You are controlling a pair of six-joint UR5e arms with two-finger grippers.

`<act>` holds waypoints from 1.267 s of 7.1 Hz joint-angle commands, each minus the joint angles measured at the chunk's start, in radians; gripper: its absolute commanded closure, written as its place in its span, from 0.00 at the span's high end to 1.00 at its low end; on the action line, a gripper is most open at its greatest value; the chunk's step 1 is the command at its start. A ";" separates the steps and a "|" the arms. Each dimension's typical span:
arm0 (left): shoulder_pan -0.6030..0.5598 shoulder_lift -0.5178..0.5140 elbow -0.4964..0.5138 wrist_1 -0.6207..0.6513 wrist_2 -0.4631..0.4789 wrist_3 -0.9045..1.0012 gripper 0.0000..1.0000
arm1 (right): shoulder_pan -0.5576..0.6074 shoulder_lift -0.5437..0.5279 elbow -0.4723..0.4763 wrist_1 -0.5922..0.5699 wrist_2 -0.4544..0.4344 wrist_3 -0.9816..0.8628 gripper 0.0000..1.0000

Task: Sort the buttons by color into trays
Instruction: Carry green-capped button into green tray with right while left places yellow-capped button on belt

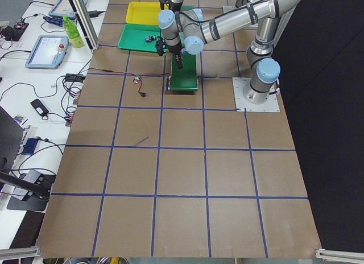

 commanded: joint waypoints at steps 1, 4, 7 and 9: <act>-0.022 -0.001 -0.062 0.048 0.001 -0.013 0.32 | -0.107 0.174 -0.202 0.123 0.012 -0.034 0.20; -0.009 -0.004 -0.062 0.143 0.005 0.033 1.00 | -0.150 0.259 -0.253 0.126 0.014 -0.160 0.86; 0.023 0.030 0.051 0.088 0.007 0.045 1.00 | -0.150 0.137 -0.221 0.187 0.008 -0.180 1.00; 0.024 0.070 0.236 -0.170 0.039 0.100 1.00 | -0.163 -0.035 -0.114 0.249 0.009 -0.508 0.99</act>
